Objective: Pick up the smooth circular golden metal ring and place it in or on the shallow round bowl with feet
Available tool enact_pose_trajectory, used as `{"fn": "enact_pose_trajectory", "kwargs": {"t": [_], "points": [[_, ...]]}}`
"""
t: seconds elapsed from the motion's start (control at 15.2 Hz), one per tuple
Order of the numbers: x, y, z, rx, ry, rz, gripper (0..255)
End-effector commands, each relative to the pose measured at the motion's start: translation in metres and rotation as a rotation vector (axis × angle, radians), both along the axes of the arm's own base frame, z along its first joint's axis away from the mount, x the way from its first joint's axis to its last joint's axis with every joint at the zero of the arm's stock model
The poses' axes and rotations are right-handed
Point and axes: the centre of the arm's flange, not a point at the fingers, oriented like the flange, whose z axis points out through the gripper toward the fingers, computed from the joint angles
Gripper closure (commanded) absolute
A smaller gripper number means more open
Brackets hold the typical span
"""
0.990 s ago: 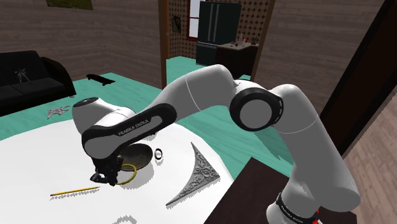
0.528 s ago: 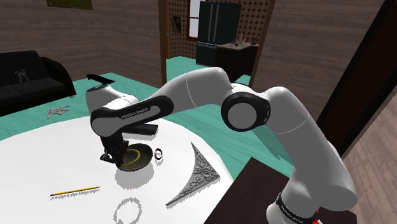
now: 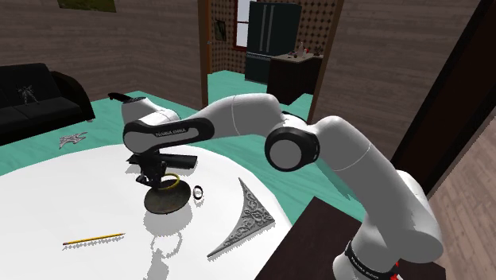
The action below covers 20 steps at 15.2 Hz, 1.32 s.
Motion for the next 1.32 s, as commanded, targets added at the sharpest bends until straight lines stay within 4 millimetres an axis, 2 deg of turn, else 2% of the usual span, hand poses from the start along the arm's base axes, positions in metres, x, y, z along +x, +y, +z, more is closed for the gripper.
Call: {"fn": "enact_pose_trajectory", "kwargs": {"t": [0.0,0.79,1.25], "points": [[0.002,-0.002,-0.009,0.0,0.0,0.001,255],[0.002,-0.002,-0.074,0.0,0.0,0.001,255],[0.002,-0.002,-0.074,0.0,0.0,0.001,255]]}}
